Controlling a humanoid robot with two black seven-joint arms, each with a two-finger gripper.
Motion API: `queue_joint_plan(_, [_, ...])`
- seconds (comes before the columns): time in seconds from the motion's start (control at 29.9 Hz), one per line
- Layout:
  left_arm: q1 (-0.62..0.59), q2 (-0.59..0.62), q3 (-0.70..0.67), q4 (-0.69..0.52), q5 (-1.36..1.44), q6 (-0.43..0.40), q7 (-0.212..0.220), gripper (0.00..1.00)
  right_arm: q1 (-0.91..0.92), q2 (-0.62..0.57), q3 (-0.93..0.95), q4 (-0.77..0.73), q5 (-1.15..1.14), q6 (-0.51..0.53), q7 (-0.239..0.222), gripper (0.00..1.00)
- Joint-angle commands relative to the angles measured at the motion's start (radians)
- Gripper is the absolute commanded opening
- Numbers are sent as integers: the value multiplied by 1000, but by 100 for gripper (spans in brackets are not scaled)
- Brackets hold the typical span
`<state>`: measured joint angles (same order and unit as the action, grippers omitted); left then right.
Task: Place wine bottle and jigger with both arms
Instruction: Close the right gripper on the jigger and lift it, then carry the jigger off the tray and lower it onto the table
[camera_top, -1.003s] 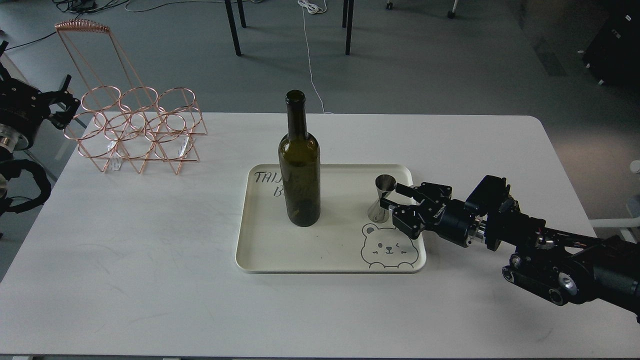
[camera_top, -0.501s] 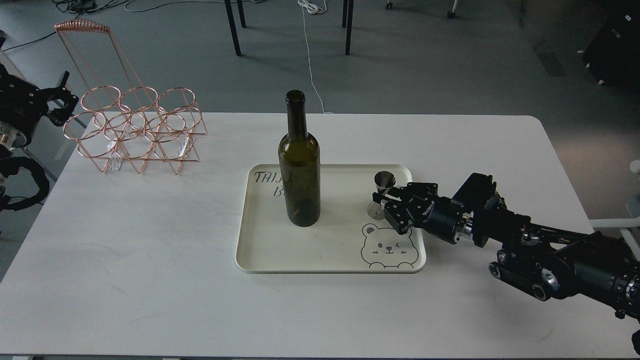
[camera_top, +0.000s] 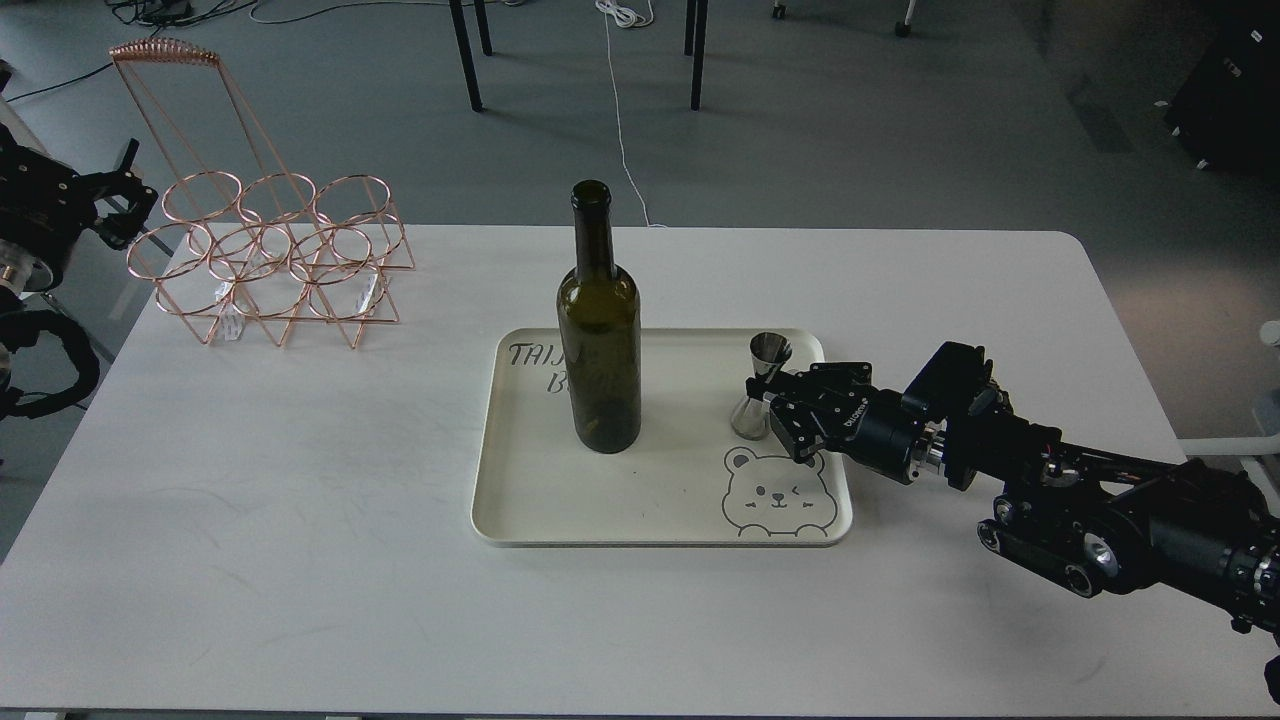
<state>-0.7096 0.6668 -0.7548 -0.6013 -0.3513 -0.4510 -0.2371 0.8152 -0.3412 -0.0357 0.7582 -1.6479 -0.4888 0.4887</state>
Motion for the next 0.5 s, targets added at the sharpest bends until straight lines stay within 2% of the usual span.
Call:
queue_joint_plan(0.0, [-4,1,0,0,0,0,1,99,18,-39,14,1,3,0,0,5])
queue_joint_plan(0.23, [-19,1,3,0,0,0,1,99,1,-199,145,-3,17,0,0,5])
queue_joint_plan(0.47, [-19,1,5,0,0,2,1,99,-103,-308,152,-10,106,0,0,5])
